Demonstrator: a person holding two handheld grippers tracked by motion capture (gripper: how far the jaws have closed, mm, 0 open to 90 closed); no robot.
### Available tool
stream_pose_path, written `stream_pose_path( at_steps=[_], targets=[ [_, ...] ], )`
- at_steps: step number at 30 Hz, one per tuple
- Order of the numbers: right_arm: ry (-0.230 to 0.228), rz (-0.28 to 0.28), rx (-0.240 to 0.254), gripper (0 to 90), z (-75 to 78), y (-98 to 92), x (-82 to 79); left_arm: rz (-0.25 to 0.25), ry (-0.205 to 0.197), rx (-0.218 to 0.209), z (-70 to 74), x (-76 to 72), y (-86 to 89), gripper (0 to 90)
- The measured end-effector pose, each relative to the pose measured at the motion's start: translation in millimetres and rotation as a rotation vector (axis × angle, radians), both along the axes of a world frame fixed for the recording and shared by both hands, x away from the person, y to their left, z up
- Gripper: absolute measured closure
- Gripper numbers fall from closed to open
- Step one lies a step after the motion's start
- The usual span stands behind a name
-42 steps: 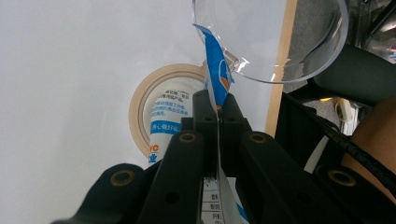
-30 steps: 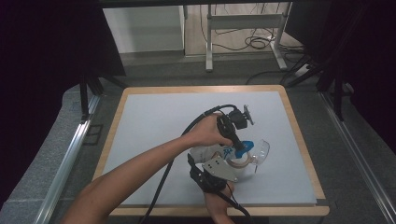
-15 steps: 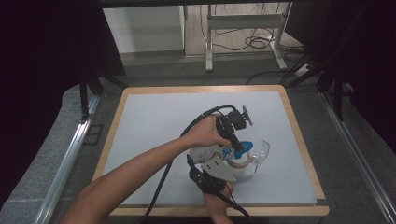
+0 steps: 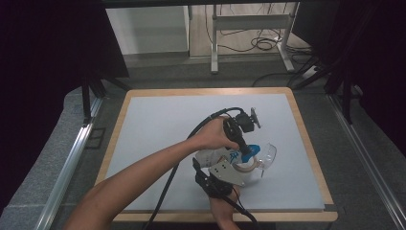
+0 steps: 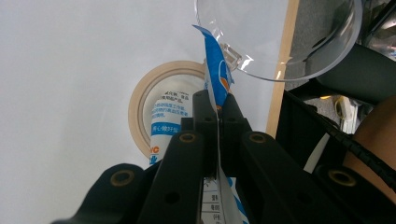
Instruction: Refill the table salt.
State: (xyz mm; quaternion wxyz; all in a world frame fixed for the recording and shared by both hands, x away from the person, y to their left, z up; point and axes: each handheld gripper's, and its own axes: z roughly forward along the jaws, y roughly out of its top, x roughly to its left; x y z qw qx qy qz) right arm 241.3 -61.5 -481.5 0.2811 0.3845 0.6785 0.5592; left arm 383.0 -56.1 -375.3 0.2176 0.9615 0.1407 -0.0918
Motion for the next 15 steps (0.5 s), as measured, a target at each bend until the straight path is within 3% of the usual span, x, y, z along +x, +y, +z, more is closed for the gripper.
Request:
stream_pose_path(
  at_steps=[15],
  targets=[
    [-0.008, -0.004, -0.005, 56.8, 1.2, -2.6, 1.2, -0.006, -0.005, -0.002, 2.3, 0.1, -2.6, 89.7]
  ],
)
